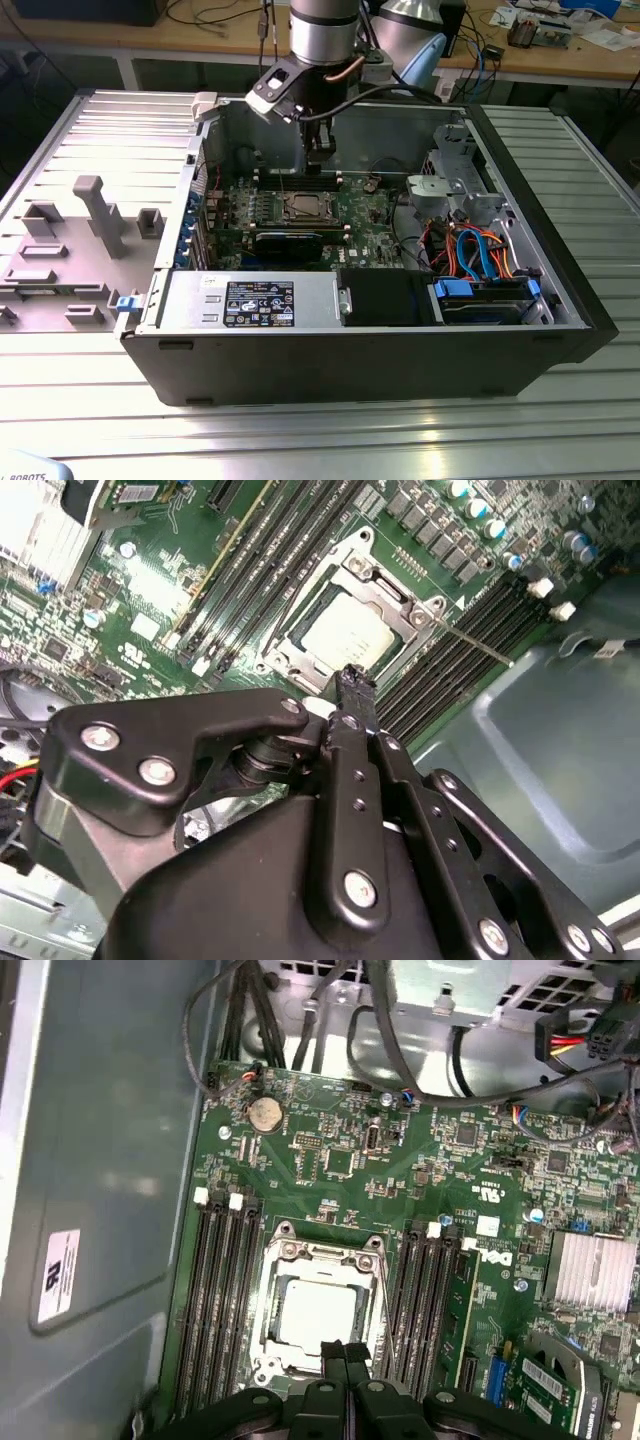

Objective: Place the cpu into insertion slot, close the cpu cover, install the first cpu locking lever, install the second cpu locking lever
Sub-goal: 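Install the first cpu locking lever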

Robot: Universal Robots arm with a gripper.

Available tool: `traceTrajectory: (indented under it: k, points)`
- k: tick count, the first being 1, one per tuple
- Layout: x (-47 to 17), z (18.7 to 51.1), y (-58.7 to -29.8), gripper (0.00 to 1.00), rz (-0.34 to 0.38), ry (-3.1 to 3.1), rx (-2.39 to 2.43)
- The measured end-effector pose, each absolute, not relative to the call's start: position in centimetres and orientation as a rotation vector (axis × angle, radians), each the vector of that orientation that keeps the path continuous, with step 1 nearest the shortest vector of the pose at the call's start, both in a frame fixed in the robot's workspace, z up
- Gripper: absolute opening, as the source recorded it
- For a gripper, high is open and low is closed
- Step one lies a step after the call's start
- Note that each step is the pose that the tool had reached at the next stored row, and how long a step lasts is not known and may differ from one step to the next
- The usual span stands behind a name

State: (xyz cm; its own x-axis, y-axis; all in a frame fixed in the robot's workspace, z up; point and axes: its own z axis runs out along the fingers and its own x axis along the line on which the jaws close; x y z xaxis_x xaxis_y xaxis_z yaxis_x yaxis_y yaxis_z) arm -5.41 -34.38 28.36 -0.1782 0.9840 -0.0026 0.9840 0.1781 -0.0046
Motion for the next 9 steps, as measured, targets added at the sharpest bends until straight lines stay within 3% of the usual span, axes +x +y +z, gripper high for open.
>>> traceTrajectory:
  k: [9]
  points:
    - [-5.88,28.35,-34.55,0.11,0.008,-2.506,-1.894]
